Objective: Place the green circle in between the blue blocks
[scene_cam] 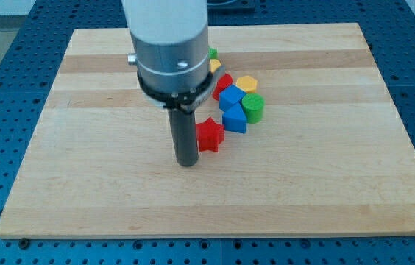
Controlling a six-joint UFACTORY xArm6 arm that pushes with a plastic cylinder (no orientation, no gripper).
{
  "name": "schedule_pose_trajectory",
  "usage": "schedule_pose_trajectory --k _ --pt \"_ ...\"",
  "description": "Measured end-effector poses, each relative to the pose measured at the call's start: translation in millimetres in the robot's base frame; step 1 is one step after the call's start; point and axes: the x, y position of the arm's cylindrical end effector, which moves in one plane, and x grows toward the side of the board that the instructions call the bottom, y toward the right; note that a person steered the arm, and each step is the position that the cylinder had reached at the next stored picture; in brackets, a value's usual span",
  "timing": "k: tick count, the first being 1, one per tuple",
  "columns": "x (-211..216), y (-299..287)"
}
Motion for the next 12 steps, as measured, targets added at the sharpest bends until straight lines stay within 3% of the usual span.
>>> schedule_pose_trajectory --k 1,2,3,4,6,7,10,12 --pt "11.1 -7.1" --pt "69.9 59.3" --pt "53.3 153.2" --pt "-8.9 198.3" --pt "-113.8 195.4" --pt "-117.1 193.2" --pt "-108.0 101.6" --pt "-108.0 105.6"
